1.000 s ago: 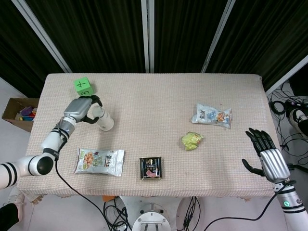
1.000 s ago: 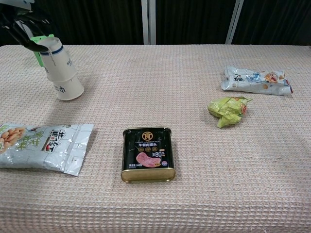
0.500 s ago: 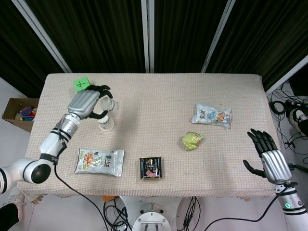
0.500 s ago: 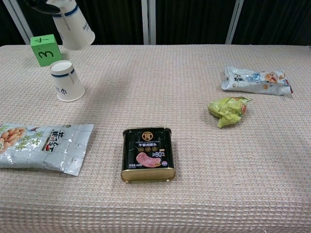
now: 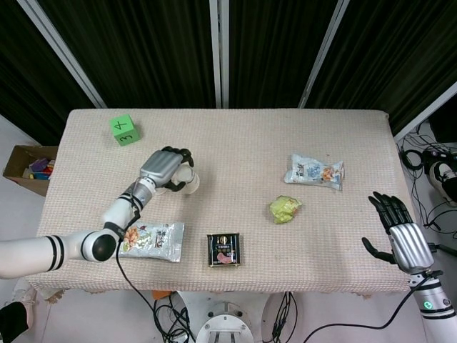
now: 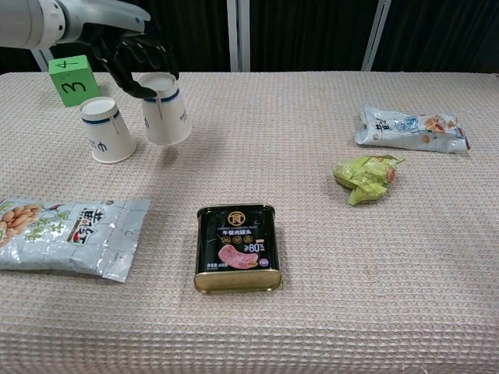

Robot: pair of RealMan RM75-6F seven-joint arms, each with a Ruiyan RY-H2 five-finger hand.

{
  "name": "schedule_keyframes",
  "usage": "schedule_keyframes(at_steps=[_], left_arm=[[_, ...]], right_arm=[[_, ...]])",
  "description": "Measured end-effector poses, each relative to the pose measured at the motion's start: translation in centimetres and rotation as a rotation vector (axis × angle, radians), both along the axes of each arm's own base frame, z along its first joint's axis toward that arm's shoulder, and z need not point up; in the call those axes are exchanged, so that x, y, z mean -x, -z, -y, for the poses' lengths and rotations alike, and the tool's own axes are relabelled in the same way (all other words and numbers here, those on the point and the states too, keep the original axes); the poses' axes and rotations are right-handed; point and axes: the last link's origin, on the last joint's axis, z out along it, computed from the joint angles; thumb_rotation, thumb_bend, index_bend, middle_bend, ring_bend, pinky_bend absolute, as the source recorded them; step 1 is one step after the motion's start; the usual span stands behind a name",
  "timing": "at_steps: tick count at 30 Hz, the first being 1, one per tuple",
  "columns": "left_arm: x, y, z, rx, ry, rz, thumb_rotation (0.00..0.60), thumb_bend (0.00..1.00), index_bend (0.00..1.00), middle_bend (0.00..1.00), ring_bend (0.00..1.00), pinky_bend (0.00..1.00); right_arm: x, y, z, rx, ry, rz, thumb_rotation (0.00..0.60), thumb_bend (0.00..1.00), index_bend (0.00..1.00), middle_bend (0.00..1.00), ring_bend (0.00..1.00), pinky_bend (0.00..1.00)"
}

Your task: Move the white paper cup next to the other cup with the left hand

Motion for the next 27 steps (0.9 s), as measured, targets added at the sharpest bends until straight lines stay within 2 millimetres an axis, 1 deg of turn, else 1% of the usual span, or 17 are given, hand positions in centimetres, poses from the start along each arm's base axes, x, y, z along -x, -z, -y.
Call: schedule_keyframes(at_steps=[7, 17, 21, 23, 27], left_arm=[[1.2, 1.1, -0.4, 0.013, -0.06, -0.035, 0.6, 0.41, 0.38, 0.16, 0.15, 0.13], [2.3, 1.7, -0.4, 0.013, -0.06, -0.093, 0.6, 0.41, 0.38, 0.16, 0.15, 0.13], [2.4, 1.9, -0.5, 0.014, -0.067, -0.096, 0.6, 0.41, 0.37, 0.16, 0.15, 0.13], [2.4, 2.0, -0.5, 0.015, -0.067, -0.096, 0.6, 0.41, 0.36, 0.16, 0.15, 0.13], [2.5, 2.2, -0.4, 0.014, -0.063, -0.103, 0.6, 0.4, 0.3, 0.15, 0.14, 0.13]], right_arm=[[0.2, 0.0, 0.2, -0.004, 0.003, 0.005, 0.6, 0.26, 0.01, 0.05, 0.0, 0.0], [0.3, 0.2, 0.3, -0.011, 0.007, 0.013, 0.6, 0.26, 0.01, 0.05, 0.0, 0.0], [0.3, 0.2, 0.3, -0.011, 0.006, 0.013, 0.6, 0.26, 0.01, 0.05, 0.0, 0.0], [0.3, 0.2, 0.2, -0.011, 0.006, 0.012, 0.6, 0.26, 0.01, 0.05, 0.0, 0.0], [0.4, 0.2, 0.2, -0.009, 0.009, 0.013, 0.6, 0.26, 0.01, 0.05, 0.0, 0.0]])
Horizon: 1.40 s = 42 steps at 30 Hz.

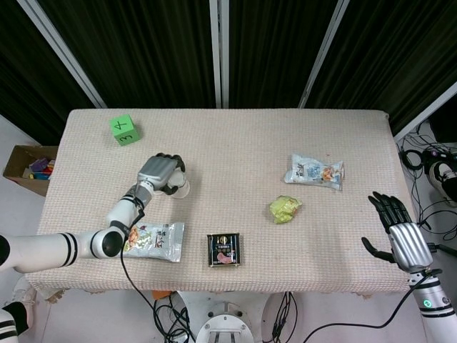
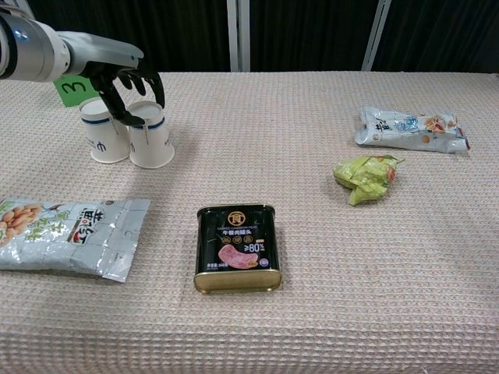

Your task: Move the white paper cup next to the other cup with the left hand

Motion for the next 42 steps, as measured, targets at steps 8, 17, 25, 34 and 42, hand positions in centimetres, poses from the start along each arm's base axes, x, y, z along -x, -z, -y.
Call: schedule_keyframes(at_steps=[8, 17, 25, 34, 42], left_arm=[[0.1, 0.0, 0.1, -0.008, 0.006, -0.007, 0.6, 0.37, 0.22, 0.14, 0.14, 0.13], [-0.2, -1.3, 0.5, -0.033, 0.009, 0.019, 0.6, 0.26, 0.19, 0.12, 0.12, 0.13], [2.5, -6.3, 1.8, -0.262, 0.005, 0.147, 0.6, 0.16, 0.2, 0.14, 0.12, 0.13], [11.9, -12.0, 8.8, -0.55, -0.004, 0.118, 0.6, 0.16, 0.24, 0.16, 0.12, 0.13], [17.0, -13.0, 17.4, -0.575, -0.026, 0.094, 0.6, 0.16, 0.24, 0.16, 0.12, 0.13]], right_arm=[[0.1, 0.0, -0.1, 0.003, 0.002, 0.004, 0.6, 0.26, 0.01, 0.05, 0.0, 0.0], [0.0, -0.3, -0.2, 0.007, -0.003, 0.003, 0.6, 0.26, 0.01, 0.05, 0.0, 0.0], [0.3, -1.6, -0.3, 0.013, 0.016, -0.029, 0.6, 0.26, 0.01, 0.05, 0.0, 0.0], [-0.3, -3.1, 0.5, 0.02, 0.005, -0.047, 0.6, 0.26, 0.01, 0.05, 0.0, 0.0], [-0.9, -2.0, 0.1, -0.006, 0.0, -0.056, 0.6, 0.26, 0.01, 0.05, 0.0, 0.0]])
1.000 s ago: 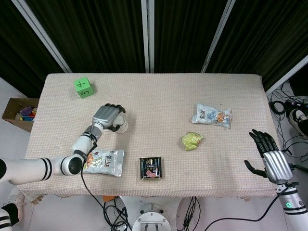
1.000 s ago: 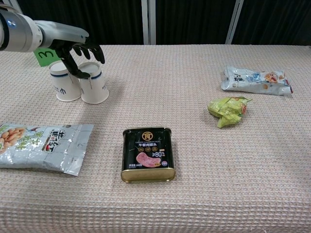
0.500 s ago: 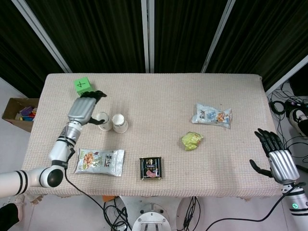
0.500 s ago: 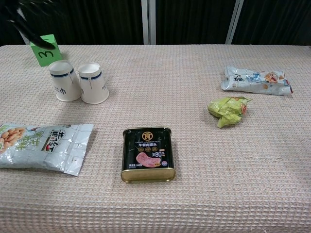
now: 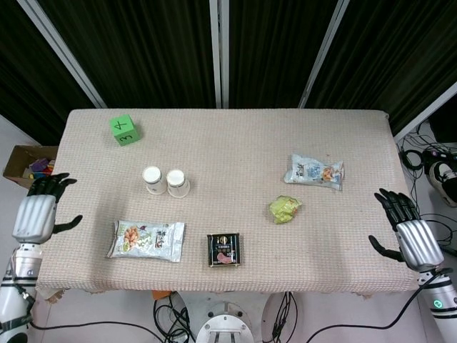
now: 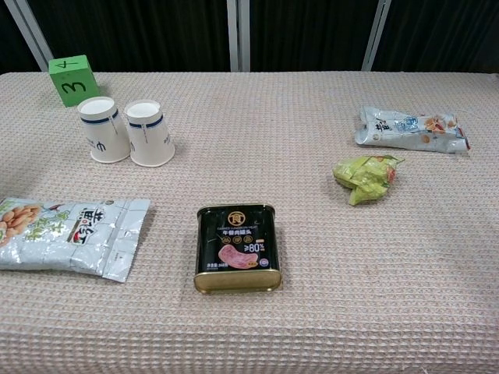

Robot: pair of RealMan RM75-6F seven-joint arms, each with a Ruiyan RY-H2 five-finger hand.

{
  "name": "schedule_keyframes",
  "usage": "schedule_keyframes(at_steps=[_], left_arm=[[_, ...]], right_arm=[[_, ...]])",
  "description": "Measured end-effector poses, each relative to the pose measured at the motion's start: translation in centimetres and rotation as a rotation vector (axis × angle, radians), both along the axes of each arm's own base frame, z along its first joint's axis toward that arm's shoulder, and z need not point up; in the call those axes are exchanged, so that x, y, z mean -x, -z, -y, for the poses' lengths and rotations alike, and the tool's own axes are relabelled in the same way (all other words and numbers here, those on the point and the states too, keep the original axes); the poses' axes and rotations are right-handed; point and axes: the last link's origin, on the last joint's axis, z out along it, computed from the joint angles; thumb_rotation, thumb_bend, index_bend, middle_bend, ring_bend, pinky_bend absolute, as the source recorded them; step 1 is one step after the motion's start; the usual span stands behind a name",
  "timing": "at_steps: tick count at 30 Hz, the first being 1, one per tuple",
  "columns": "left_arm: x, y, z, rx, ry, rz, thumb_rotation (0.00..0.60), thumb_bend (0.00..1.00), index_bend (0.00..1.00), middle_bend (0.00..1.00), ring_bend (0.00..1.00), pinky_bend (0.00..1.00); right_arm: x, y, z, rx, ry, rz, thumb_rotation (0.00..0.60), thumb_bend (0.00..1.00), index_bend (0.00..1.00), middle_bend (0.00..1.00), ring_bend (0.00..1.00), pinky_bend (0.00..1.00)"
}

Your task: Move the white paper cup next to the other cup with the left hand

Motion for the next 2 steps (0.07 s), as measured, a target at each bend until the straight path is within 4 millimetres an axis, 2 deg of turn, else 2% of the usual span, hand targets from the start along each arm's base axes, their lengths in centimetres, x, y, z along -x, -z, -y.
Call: schedule_keyframes(at_steps=[2], left_arm=[[0.57, -0.04, 1.84, -0.005, -0.004, 0.001, 0.6, 0.16, 0.24, 0.16, 0.12, 0.13]], right_arm=[[-0.06, 0.23, -0.06, -0.001, 0.0, -0.005, 0.6, 0.26, 0.01, 0.05, 0.0, 0.0]])
